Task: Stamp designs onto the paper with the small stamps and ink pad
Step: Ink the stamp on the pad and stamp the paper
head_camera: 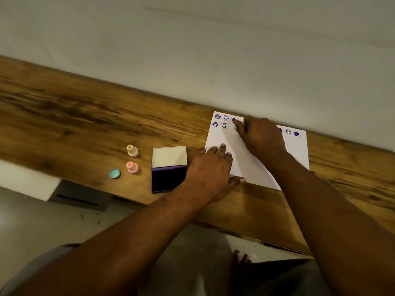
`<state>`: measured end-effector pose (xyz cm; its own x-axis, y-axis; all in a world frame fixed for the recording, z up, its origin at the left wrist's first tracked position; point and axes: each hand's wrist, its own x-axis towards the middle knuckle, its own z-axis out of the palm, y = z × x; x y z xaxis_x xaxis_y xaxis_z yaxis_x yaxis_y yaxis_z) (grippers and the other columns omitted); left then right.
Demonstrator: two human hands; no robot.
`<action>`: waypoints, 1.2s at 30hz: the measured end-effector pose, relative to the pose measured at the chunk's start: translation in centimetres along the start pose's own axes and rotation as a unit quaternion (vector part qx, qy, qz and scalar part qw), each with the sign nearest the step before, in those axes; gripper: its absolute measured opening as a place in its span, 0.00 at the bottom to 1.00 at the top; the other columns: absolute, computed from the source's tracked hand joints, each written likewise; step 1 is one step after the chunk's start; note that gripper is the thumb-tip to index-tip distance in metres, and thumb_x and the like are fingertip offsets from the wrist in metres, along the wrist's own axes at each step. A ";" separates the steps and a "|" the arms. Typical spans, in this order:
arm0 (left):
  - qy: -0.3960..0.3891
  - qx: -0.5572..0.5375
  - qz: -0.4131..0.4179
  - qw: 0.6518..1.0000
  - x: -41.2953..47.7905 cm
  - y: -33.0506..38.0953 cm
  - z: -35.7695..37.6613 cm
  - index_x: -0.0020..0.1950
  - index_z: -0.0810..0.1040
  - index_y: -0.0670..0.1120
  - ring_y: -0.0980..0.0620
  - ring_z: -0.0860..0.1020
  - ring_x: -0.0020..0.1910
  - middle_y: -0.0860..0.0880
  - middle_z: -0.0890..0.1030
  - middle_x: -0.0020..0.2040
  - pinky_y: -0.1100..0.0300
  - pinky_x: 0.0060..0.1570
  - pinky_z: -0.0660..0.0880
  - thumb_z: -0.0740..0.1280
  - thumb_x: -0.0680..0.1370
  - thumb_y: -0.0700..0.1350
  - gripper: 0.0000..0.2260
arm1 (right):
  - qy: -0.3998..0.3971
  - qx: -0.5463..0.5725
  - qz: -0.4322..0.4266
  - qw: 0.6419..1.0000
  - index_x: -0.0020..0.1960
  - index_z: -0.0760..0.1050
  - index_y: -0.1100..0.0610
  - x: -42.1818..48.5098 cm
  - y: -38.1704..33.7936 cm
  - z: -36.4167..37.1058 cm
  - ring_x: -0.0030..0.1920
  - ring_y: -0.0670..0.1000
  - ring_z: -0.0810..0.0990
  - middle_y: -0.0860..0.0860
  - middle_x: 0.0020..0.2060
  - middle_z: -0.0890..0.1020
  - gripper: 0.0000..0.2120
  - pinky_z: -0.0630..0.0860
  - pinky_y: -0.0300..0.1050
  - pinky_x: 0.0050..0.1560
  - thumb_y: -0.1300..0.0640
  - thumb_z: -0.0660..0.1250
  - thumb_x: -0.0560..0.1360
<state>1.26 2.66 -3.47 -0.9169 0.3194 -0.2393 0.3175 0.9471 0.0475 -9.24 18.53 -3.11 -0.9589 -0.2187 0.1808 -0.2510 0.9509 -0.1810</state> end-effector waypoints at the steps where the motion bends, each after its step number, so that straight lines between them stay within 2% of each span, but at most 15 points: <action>1: 0.003 0.001 -0.001 1.000 0.0 -0.1 0.0 0.83 0.62 0.49 0.41 0.62 0.82 0.45 0.60 0.85 0.39 0.77 0.59 0.52 0.79 0.75 0.41 | 0.014 -0.012 -0.002 1.000 0.46 0.77 0.57 0.3 -0.2 0.0 0.41 0.64 0.81 0.60 0.38 0.82 0.24 0.65 0.47 0.36 0.39 0.55 0.84; 3: 0.005 0.003 -0.004 1.000 0.0 -0.2 -0.3 0.83 0.63 0.50 0.42 0.63 0.81 0.45 0.61 0.84 0.40 0.77 0.60 0.52 0.79 0.75 0.40 | 0.019 -0.027 -0.003 0.999 0.50 0.79 0.58 0.9 -0.5 0.0 0.41 0.64 0.81 0.60 0.38 0.83 0.25 0.66 0.47 0.37 0.39 0.55 0.84; 8: -0.005 0.002 -0.005 1.000 -0.2 0.4 -0.2 0.83 0.62 0.48 0.40 0.62 0.81 0.43 0.60 0.84 0.38 0.77 0.59 0.51 0.79 0.75 0.41 | 0.014 -0.031 -0.001 0.999 0.46 0.81 0.59 0.9 -0.4 0.5 0.41 0.65 0.81 0.61 0.37 0.82 0.24 0.63 0.46 0.36 0.41 0.57 0.84; 12: 0.003 -0.012 -0.003 1.000 -0.6 0.3 0.2 0.83 0.62 0.48 0.41 0.62 0.81 0.43 0.61 0.84 0.38 0.77 0.59 0.52 0.80 0.74 0.40 | 0.015 -0.048 -0.013 0.999 0.48 0.81 0.60 1.0 -0.8 -0.1 0.41 0.66 0.81 0.62 0.38 0.82 0.25 0.65 0.47 0.37 0.41 0.57 0.84; 14: 0.004 -0.023 -0.002 1.000 -0.6 0.1 0.2 0.83 0.63 0.49 0.41 0.61 0.82 0.44 0.61 0.84 0.38 0.77 0.58 0.52 0.80 0.73 0.39 | 0.050 -0.049 -0.023 0.997 0.46 0.79 0.60 1.3 -1.4 -1.0 0.38 0.66 0.80 0.61 0.34 0.81 0.24 0.64 0.47 0.36 0.42 0.58 0.84; 17: -0.004 -0.043 -0.001 0.999 -0.6 0.0 0.4 0.83 0.62 0.50 0.42 0.60 0.82 0.45 0.59 0.85 0.37 0.78 0.55 0.53 0.80 0.73 0.38 | 0.159 -0.064 -0.032 0.985 0.41 0.76 0.60 2.1 -2.7 -2.3 0.28 0.64 0.76 0.59 0.27 0.78 0.22 0.59 0.44 0.32 0.44 0.62 0.83; 19: -0.010 -0.050 0.001 0.999 -0.6 0.0 0.4 0.83 0.61 0.50 0.42 0.59 0.83 0.45 0.59 0.85 0.37 0.79 0.55 0.53 0.81 0.73 0.38 | 0.183 -0.081 -0.020 0.980 0.41 0.76 0.60 2.4 -3.3 -2.5 0.27 0.63 0.76 0.59 0.27 0.78 0.21 0.58 0.44 0.31 0.44 0.61 0.83; 21: -0.006 -0.047 0.004 0.999 -0.6 0.0 0.4 0.84 0.60 0.49 0.41 0.58 0.83 0.45 0.58 0.85 0.37 0.79 0.55 0.53 0.81 0.72 0.38 | 0.100 -0.098 0.004 0.990 0.47 0.77 0.61 1.9 -3.5 -1.0 0.36 0.65 0.81 0.62 0.36 0.82 0.21 0.65 0.49 0.34 0.44 0.58 0.84; 23: -0.007 -0.052 0.005 0.999 -0.6 0.0 0.3 0.84 0.59 0.49 0.42 0.57 0.83 0.44 0.57 0.85 0.37 0.79 0.54 0.53 0.81 0.72 0.38 | -0.013 -0.108 0.051 0.993 0.56 0.78 0.61 1.2 -3.8 1.3 0.49 0.66 0.83 0.63 0.48 0.84 0.22 0.73 0.53 0.43 0.45 0.55 0.86; 24: -0.012 -0.058 0.006 0.998 -0.7 0.0 0.2 0.84 0.59 0.49 0.42 0.56 0.84 0.44 0.56 0.86 0.38 0.79 0.53 0.53 0.81 0.72 0.38 | -0.040 -0.117 0.064 0.990 0.58 0.78 0.61 1.0 -3.9 2.0 0.53 0.65 0.82 0.63 0.51 0.84 0.21 0.74 0.52 0.46 0.46 0.54 0.86; 28: -0.032 -0.065 0.010 0.997 -0.8 0.0 0.3 0.85 0.55 0.49 0.41 0.53 0.84 0.44 0.53 0.86 0.37 0.79 0.52 0.53 0.82 0.71 0.39 | -0.077 -0.163 0.075 0.981 0.59 0.78 0.60 1.7 -4.4 2.1 0.55 0.62 0.83 0.59 0.55 0.84 0.20 0.71 0.49 0.44 0.48 0.54 0.86; 32: -0.047 -0.071 0.008 0.996 -0.7 -0.1 0.1 0.86 0.52 0.49 0.41 0.51 0.85 0.45 0.50 0.86 0.37 0.79 0.50 0.52 0.81 0.72 0.40 | -0.106 -0.172 0.065 0.977 0.61 0.77 0.60 1.6 -4.5 1.4 0.57 0.61 0.83 0.59 0.56 0.83 0.21 0.77 0.52 0.50 0.47 0.52 0.87; 36: -0.052 -0.074 0.011 0.996 -0.6 -0.1 0.3 0.86 0.53 0.48 0.41 0.52 0.84 0.44 0.51 0.86 0.37 0.79 0.52 0.52 0.81 0.72 0.41 | -0.132 -0.200 0.040 0.970 0.62 0.77 0.60 1.9 -4.4 1.1 0.58 0.61 0.82 0.59 0.58 0.82 0.22 0.77 0.53 0.52 0.47 0.50 0.87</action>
<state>1.86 2.38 -3.61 -0.8772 0.3432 -0.3357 0.2922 0.9365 0.1938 -10.11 13.72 -3.02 -0.9869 -0.1389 -0.0823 -0.1536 0.9647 0.2141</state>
